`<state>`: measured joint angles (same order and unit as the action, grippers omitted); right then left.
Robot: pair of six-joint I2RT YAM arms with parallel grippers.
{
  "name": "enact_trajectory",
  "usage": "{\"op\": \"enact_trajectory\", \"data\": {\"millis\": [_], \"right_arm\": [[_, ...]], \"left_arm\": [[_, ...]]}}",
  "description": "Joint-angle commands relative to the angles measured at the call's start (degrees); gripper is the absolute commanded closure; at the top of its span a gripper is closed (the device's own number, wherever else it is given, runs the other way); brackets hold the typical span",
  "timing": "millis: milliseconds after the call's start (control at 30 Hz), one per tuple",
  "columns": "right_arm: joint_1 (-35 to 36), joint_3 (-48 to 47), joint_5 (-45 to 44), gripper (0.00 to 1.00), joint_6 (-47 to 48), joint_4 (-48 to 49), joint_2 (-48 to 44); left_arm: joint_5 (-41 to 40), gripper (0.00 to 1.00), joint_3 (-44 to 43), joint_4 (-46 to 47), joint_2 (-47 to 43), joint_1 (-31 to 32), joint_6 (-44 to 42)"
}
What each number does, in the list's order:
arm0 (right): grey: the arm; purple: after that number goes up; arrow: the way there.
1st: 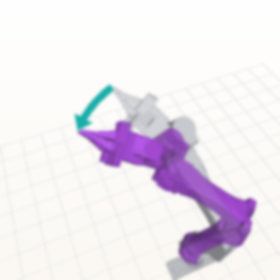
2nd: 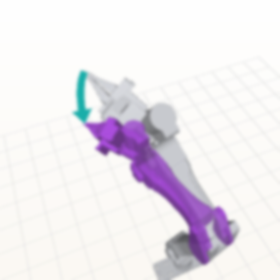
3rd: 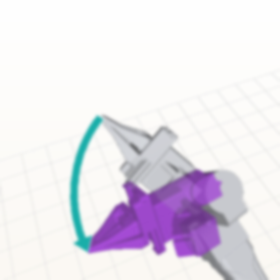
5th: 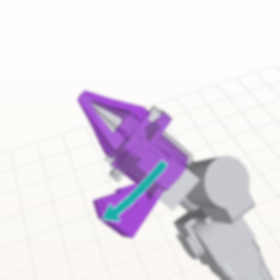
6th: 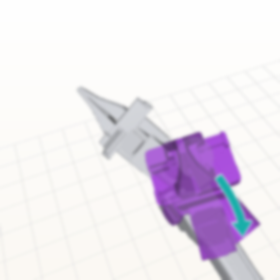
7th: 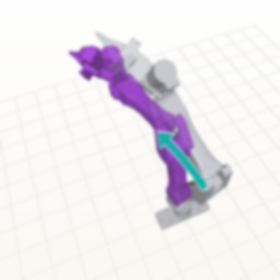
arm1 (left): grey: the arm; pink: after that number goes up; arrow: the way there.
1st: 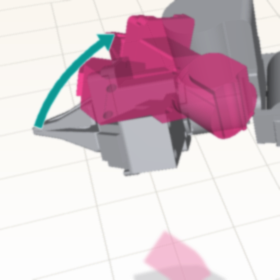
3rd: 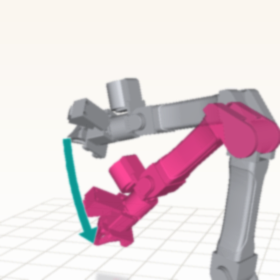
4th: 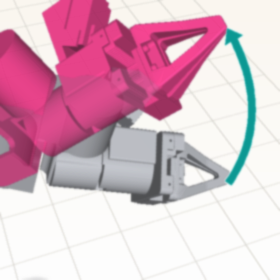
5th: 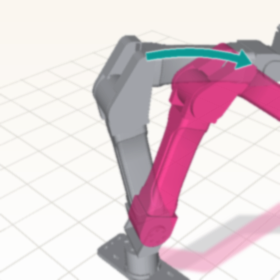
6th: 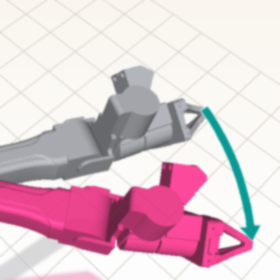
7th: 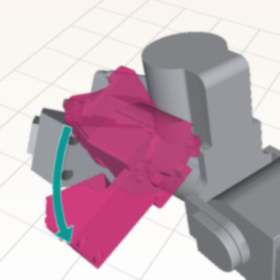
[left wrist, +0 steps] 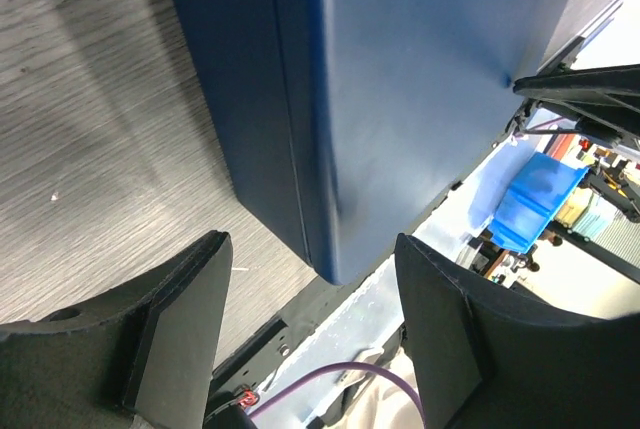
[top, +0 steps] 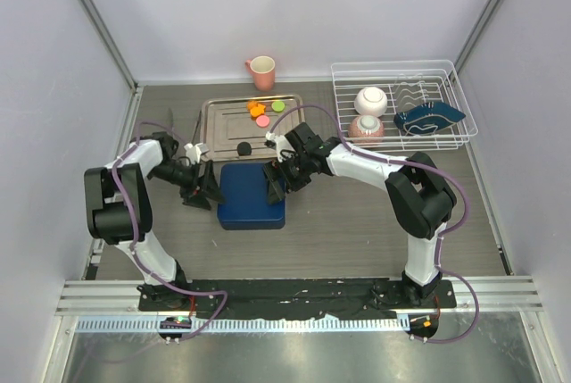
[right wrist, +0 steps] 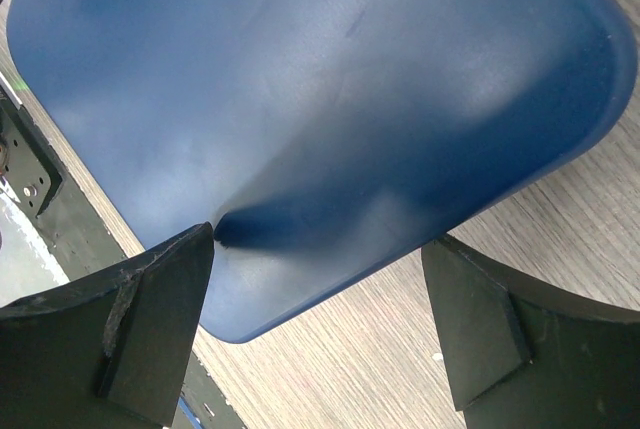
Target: Pack the cookies
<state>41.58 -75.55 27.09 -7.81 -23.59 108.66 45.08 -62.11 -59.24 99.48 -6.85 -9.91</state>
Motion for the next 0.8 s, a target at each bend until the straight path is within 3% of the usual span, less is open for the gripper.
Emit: {"op": "enact_trajectory", "data": {"millis": [0,200,267,767], "right_arm": [[0.34,-1.09,-0.37,0.1,0.78,1.45,-1.53],[0.43,-1.53,-0.37,0.1,0.69,1.36,-1.08],[0.43,-1.62,-0.37,0.1,0.61,1.36,-0.91],[0.43,-2.06,0.24,0.11,0.26,1.18,-0.73]], "left_arm": [[-1.57,0.3,-0.12,-0.96,0.71,0.26,-0.72],[-2.1,0.38,0.05,-0.18,2.38,0.61,0.85],[-2.28,0.47,-0.03,-0.08,2.56,0.87,1.21],[0.18,0.56,-0.3,5.26,5.37,3.6,6.56]]}}
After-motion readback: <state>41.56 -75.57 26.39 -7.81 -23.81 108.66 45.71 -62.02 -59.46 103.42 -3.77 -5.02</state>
